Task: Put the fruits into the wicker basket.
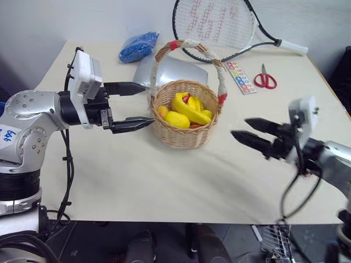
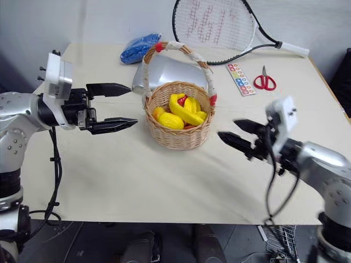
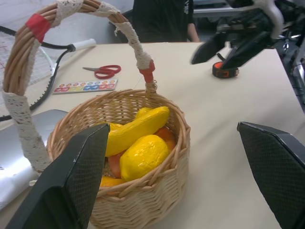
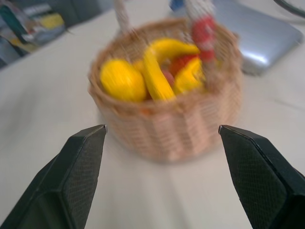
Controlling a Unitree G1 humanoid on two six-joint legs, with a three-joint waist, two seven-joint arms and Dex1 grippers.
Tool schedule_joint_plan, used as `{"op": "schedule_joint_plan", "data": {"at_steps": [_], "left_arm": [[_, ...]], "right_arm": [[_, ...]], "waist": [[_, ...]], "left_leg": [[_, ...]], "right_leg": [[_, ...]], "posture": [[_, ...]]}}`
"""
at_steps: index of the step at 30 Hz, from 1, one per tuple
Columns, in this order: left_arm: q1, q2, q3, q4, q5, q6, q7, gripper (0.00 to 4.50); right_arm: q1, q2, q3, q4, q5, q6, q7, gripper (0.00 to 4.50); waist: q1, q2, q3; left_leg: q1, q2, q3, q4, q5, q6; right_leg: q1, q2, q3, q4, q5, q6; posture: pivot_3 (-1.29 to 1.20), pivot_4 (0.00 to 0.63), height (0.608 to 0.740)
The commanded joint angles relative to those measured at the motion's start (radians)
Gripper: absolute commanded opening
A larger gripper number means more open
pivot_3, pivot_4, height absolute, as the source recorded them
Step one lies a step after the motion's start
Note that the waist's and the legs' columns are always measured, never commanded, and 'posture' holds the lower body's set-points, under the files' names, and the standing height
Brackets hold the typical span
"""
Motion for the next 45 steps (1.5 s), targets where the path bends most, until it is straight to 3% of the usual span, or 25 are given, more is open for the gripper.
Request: {"op": "schedule_joint_plan", "data": {"at_steps": [1,10,17,20,25,31,33,39,45], "left_arm": [[-0.033,0.004,0.007,0.005,0.009,-0.024,-0.008,4.5],[-0.053,-0.015,-0.015,0.004,0.009,-0.024,-0.004,4.5],[-0.053,-0.021,-0.023,-0.016,0.008,-0.021,0.007,4.5],[-0.049,-0.027,-0.026,-0.015,0.014,-0.026,0.016,4.5],[-0.064,-0.048,-0.034,-0.003,0.033,-0.034,0.039,4.5],[-0.063,-0.064,-0.041,0.01,0.052,-0.049,0.037,4.5],[-0.067,-0.069,-0.046,0.017,0.056,-0.055,0.033,4.5],[-0.095,-0.105,-0.068,0.052,0.06,-0.07,0.014,4.5],[-0.111,-0.144,-0.067,0.07,0.032,-0.058,-0.011,4.5]], "right_arm": [[-0.006,-0.03,-0.063,0.007,0.042,-0.029,0.016,4.46],[-0.248,0.151,0.222,0.096,-0.157,-0.205,-0.15,4.48],[-0.432,0.327,0.454,0.311,-0.44,-0.357,-0.281,4.48],[-0.468,0.409,0.445,0.34,-0.443,-0.38,-0.308,3.93],[-0.462,0.434,0.469,0.32,-0.475,-0.414,-0.274,2.19],[-0.401,0.398,0.451,0.25,-0.514,-0.421,-0.268,0.26],[-0.385,0.382,0.441,0.23,-0.523,-0.425,-0.26,0.24],[-0.312,0.193,0.24,0.135,-0.44,-0.43,-0.139,0.24],[-0.241,-0.018,0.033,0.291,-0.474,-0.499,-0.042,0.24]], "waist": [[-0.007,0.0,0.0],[-0.02,0.0,0.0],[-0.02,0.0,0.0],[-0.02,0.0,0.0],[-0.018,0.0,0.0],[-0.019,0.0,0.0],[-0.019,0.0,0.0],[0.0,0.0,0.0],[0.008,0.0,0.0]], "left_leg": [[0.001,0.0,0.0,0.0,0.0,0.0],[0.0,0.0,-0.001,-0.001,0.004,-0.005],[-0.001,0.0,-0.001,0.0,0.004,-0.005],[-0.001,0.001,-0.001,-0.001,0.004,-0.006],[-0.001,0.0,-0.001,0.0,0.004,-0.005],[-0.001,0.0,-0.001,0.0,0.004,-0.005],[-0.001,0.0,-0.001,0.0,0.004,-0.005],[-0.002,-0.001,-0.001,0.0,0.004,-0.005],[-0.001,-0.001,0.0,0.0,0.003,-0.005]], "right_leg": [[0.0,0.0,0.001,0.001,0.0,0.0],[0.0,0.001,0.0,0.001,0.001,0.0],[-0.002,0.0,0.0,0.001,0.001,0.0],[-0.002,0.0,-0.001,0.001,0.0,0.0],[-0.002,-0.002,-0.001,0.002,0.001,0.0],[-0.002,-0.001,-0.002,0.002,0.0,0.0],[-0.002,-0.001,-0.002,0.002,0.0,0.0],[-0.002,-0.002,-0.002,0.001,0.001,0.0],[-0.001,0.0,-0.001,0.0,0.001,0.0]], "posture": [[0.0,0.15,0.74],[0.0,0.15,0.74],[0.0,0.15,0.74],[0.0,0.15,0.74],[0.0,0.15,0.74],[0.0,0.15,0.74],[0.0,0.15,0.74],[0.0,0.15,0.74],[0.0,0.15,0.74]]}}
